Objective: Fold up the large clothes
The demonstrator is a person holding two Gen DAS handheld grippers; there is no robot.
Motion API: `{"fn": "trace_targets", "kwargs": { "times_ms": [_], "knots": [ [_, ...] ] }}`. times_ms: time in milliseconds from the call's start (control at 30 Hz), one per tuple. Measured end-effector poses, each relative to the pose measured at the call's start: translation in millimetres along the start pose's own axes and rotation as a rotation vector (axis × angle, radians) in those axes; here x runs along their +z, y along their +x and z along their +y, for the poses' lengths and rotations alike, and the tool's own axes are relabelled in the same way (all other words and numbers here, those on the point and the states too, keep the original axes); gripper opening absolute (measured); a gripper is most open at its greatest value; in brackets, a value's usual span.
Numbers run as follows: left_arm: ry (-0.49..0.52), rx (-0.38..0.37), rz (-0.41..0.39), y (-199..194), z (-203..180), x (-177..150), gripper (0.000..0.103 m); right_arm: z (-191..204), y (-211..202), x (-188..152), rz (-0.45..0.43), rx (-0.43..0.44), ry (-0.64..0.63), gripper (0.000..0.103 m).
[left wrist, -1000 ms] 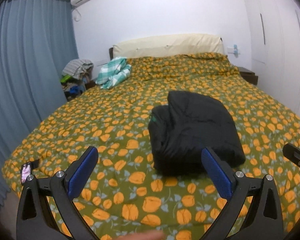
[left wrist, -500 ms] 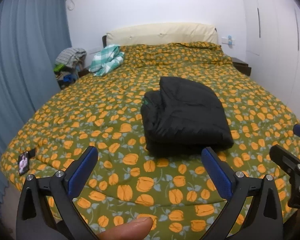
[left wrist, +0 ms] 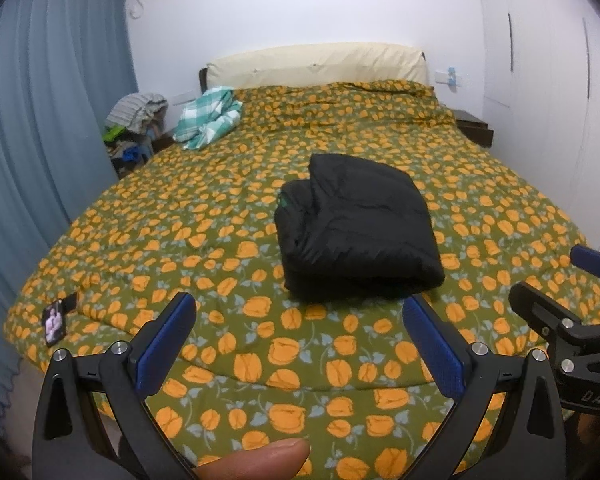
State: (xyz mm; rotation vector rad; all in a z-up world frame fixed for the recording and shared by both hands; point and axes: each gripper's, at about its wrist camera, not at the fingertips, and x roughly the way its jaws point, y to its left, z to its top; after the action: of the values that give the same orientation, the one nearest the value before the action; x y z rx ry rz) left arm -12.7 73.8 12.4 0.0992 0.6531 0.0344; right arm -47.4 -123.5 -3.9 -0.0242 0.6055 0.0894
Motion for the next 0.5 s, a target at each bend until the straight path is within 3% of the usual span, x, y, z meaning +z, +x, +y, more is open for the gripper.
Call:
{"fn": "trace_targets", "kwargs": {
  "times_ms": [500],
  "knots": [
    [-0.023,0.005,0.048,-8,6,1,0.103,2,-15,3,0.016,-0.033,-0.012,0.102]
  ]
}}
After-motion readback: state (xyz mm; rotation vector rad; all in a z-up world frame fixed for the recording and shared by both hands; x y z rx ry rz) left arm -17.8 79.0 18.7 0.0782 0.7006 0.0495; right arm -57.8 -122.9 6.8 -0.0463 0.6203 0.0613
